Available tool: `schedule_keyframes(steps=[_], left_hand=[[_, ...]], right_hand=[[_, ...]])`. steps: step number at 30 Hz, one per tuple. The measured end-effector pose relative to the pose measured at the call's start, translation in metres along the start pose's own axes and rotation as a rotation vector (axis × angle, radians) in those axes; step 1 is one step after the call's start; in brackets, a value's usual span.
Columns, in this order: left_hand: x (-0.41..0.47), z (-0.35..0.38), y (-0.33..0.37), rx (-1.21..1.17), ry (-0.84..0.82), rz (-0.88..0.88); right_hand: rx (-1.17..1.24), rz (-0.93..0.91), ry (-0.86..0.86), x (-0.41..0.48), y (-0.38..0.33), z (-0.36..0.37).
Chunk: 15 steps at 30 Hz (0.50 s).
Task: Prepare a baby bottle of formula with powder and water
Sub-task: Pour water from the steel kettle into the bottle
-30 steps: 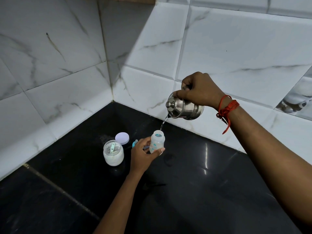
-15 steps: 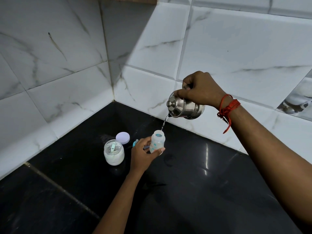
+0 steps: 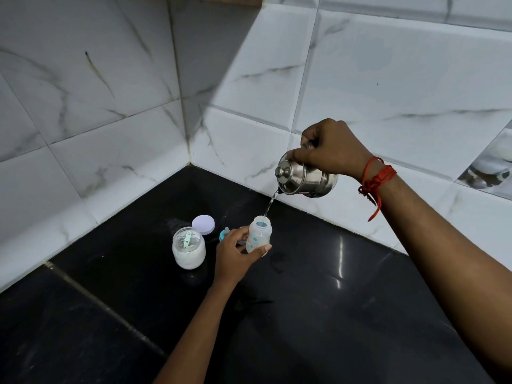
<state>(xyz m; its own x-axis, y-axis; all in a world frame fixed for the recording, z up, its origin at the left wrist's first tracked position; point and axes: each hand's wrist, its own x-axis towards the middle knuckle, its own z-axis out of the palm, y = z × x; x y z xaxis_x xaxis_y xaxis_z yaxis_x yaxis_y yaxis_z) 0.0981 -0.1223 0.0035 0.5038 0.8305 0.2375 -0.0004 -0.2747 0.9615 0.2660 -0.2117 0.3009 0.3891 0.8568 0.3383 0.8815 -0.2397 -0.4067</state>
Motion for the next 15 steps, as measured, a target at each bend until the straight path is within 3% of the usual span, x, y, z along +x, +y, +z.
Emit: schedule_keyframes(steps=[15], left_hand=[[-0.0027, -0.0003, -0.0097, 0.016, 0.014, -0.013]], right_hand=[[-0.008, 0.01, -0.02, -0.001, -0.0014, 0.0025]])
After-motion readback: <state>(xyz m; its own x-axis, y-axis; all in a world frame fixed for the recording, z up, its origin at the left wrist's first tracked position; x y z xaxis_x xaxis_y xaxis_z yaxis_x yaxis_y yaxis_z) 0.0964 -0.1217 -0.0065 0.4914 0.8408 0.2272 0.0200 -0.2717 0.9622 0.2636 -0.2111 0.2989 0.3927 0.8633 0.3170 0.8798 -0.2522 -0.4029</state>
